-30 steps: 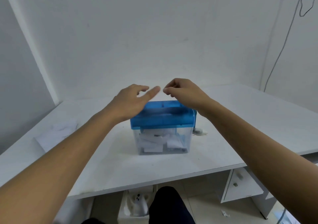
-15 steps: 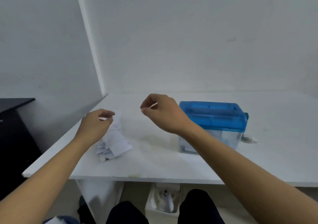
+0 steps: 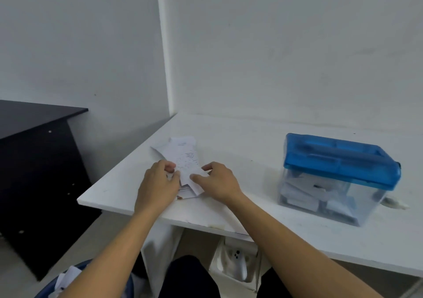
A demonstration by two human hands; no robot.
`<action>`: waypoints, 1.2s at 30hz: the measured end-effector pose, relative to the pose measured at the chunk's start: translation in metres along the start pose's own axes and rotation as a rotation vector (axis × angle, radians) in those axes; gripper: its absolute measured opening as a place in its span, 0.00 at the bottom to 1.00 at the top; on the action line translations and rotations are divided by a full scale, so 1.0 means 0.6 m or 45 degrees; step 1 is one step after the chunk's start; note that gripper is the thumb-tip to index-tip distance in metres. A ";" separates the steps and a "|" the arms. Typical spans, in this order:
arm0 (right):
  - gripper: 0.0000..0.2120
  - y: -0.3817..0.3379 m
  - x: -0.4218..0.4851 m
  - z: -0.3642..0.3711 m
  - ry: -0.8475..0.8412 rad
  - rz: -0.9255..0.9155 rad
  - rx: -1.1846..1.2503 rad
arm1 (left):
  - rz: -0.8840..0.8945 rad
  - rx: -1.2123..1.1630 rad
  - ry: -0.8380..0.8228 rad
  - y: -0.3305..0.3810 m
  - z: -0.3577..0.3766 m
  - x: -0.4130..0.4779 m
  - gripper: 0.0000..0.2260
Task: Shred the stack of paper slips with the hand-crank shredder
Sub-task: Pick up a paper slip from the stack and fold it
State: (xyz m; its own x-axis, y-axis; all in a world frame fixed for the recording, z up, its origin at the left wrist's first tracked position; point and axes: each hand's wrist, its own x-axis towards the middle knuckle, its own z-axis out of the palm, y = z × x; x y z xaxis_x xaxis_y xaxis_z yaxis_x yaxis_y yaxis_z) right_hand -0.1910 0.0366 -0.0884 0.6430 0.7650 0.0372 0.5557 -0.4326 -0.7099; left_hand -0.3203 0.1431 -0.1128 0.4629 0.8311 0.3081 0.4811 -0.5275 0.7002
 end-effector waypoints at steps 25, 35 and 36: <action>0.17 0.024 0.000 0.027 0.323 -0.025 0.308 | 0.148 0.150 0.047 -0.002 0.005 -0.007 0.14; 0.10 0.012 0.005 0.024 0.299 0.027 0.216 | 0.154 0.265 -0.005 0.000 0.007 -0.004 0.19; 0.10 0.009 0.006 0.024 0.277 0.030 0.187 | 0.161 0.267 -0.008 0.000 0.006 -0.004 0.18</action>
State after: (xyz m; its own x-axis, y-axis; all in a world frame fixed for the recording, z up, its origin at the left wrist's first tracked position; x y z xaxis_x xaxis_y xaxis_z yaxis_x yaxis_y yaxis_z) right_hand -0.1932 0.0435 -0.1023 0.7619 0.6281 0.1583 0.4670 -0.3633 -0.8062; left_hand -0.3189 0.1407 -0.1160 0.5336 0.7553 0.3805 0.5625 -0.6529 0.5073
